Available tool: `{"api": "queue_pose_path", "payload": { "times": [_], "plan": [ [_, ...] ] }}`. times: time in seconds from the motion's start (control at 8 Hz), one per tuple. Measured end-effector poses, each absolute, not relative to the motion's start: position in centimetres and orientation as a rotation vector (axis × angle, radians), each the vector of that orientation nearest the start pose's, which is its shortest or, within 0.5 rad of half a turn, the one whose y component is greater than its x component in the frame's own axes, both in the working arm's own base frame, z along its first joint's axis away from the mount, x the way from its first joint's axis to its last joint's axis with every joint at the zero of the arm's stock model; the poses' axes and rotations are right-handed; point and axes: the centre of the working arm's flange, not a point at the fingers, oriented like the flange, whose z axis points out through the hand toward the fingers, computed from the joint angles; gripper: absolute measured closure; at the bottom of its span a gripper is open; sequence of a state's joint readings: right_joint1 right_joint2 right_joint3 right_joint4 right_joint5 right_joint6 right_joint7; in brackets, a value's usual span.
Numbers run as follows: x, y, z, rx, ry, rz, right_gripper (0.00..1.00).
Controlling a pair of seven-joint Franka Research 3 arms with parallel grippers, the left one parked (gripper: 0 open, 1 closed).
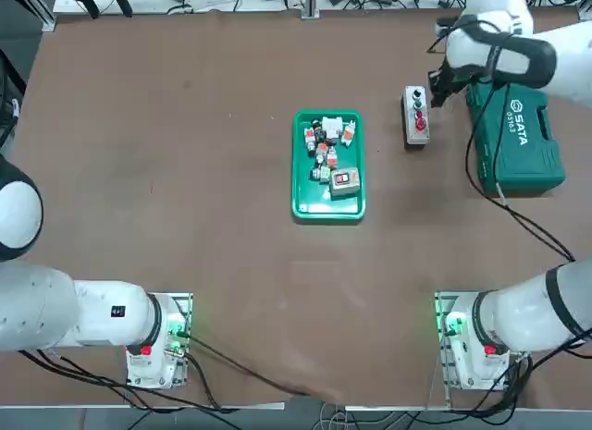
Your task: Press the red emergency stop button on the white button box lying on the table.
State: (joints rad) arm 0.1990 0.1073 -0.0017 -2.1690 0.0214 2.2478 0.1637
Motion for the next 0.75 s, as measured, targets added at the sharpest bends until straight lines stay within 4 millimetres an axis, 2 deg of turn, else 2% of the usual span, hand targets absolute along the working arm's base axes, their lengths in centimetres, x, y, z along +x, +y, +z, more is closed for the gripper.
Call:
{"api": "queue_pose_path", "payload": {
  "times": [0.25, 0.5, 0.75],
  "plan": [
    [54.1, 11.6, 32.2, -3.125, -0.020, -0.008, 0.98],
    [53.7, 12.8, 29.7, -3.120, 0.006, -0.045, 0.98],
    [53.0, 13.2, 28.7, -3.121, 0.010, -0.037, 0.98]
  ]
}}
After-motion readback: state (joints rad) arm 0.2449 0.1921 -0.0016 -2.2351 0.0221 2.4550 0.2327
